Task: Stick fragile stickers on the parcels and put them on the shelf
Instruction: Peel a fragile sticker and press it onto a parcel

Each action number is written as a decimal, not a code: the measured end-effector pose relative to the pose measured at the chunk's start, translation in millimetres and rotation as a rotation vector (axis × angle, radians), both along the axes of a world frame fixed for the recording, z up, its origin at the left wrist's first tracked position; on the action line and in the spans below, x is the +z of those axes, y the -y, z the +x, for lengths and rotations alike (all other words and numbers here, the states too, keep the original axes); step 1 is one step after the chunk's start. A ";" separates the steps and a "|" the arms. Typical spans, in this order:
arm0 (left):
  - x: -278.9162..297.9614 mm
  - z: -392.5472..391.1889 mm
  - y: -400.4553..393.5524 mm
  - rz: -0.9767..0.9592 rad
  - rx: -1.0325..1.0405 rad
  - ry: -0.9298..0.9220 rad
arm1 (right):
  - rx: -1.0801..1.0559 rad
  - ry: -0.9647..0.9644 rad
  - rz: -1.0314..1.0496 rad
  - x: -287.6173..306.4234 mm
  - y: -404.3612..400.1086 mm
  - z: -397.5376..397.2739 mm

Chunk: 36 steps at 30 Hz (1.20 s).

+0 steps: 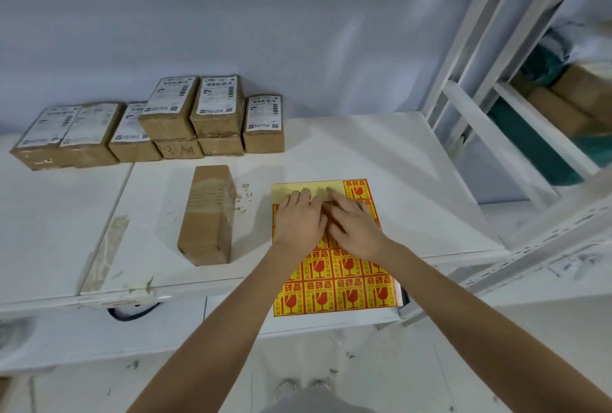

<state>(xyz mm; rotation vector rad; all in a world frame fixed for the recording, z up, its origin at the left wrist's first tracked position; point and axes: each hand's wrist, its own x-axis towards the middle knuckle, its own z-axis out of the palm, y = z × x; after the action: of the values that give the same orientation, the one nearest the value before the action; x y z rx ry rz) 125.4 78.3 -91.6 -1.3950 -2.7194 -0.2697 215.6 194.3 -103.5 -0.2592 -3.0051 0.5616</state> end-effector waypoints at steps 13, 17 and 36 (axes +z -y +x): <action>-20.5 -23.8 -24.3 0.083 -0.167 0.045 | -0.033 0.126 0.052 24.7 -99.5 -27.2; -25.1 -26.9 -26.1 0.018 -0.201 0.083 | 0.057 0.189 0.108 32.1 -106.1 -37.6; -26.3 -28.9 -27.6 -0.007 -0.187 0.102 | 0.159 0.260 0.099 42.5 -111.0 -48.7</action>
<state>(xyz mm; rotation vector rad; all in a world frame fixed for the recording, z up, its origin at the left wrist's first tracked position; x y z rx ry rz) 96.5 105.9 -117.9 -1.6853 -2.6713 -0.3527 166.9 305.3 -61.1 -0.0928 -3.3158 0.4177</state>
